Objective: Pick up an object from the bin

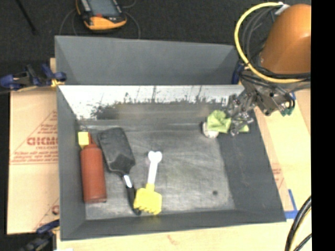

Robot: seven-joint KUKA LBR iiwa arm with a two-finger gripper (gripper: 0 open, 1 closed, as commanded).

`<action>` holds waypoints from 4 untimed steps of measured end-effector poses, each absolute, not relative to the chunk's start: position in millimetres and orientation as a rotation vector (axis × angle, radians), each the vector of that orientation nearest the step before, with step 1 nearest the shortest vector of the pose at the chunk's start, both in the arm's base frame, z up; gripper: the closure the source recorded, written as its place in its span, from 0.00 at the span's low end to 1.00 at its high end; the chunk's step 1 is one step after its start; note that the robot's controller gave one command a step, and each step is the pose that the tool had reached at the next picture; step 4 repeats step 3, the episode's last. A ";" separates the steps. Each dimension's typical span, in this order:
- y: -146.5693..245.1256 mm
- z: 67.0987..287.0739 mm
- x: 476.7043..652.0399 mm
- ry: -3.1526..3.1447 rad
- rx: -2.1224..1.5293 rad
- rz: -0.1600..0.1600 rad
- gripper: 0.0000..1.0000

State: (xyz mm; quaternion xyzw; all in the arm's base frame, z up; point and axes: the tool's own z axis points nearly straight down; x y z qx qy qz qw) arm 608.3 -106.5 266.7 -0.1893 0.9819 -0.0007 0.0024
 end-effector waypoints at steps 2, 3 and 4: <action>-102.7 251.0 623.7 3.044 -0.759 -0.003 1.00; -90.3 248.0 626.1 3.046 -0.755 0.002 1.00; -90.3 248.0 626.1 3.046 -0.755 0.002 1.00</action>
Offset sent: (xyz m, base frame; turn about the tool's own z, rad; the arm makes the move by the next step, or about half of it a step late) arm 0.0247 0.0348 -0.0287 -0.0710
